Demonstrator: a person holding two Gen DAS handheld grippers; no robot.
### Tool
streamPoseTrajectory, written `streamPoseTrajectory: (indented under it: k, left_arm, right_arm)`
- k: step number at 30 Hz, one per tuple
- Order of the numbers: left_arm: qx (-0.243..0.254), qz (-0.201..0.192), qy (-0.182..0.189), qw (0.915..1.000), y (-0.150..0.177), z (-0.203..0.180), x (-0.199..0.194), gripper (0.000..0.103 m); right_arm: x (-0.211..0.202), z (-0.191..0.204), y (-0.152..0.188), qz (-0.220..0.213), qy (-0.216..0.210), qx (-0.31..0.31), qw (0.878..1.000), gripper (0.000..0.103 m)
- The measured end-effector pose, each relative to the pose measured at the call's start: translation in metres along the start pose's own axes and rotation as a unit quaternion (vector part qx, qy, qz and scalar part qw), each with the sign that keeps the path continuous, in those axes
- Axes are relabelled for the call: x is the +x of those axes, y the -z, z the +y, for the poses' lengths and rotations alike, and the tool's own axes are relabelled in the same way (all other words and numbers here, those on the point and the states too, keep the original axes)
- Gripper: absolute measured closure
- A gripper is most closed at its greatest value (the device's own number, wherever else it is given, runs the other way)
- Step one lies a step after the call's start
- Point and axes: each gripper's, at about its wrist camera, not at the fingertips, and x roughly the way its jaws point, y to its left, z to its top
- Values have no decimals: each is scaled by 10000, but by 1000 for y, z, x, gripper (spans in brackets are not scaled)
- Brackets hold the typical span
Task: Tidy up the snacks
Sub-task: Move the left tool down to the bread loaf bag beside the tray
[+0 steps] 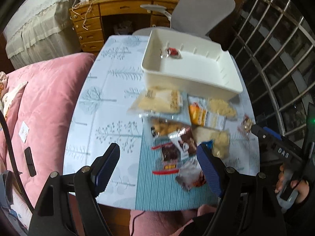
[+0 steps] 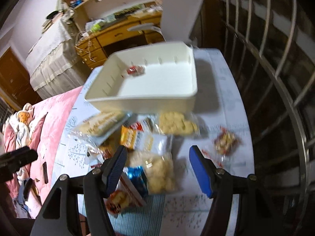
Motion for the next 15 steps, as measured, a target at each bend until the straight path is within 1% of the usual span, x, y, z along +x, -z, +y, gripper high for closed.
streamPoseTrajectory:
  k: [3,5,8,12,15]
  left_arm:
    - [21,179,45,9998,5,6,6,22]
    - [28,279,20,9996,5,10,11,19]
    - [129,463,46,9988,5,17,20,19]
    - [195,675,224,9973,2,30,31,19]
    - [291,848,378,9953,-5,43,40,19]
  right_arm:
    - [5,-10,9,196,-89,324,9992,38]
    - [9,-16,14,303,-39,504,9983,38]
    - [16,-21,20,459,26,790,9958,38]
    - [25,-27,32,679,96,1325,9888,38]
    - [28,-31,43,740,145,1875,9794,38]
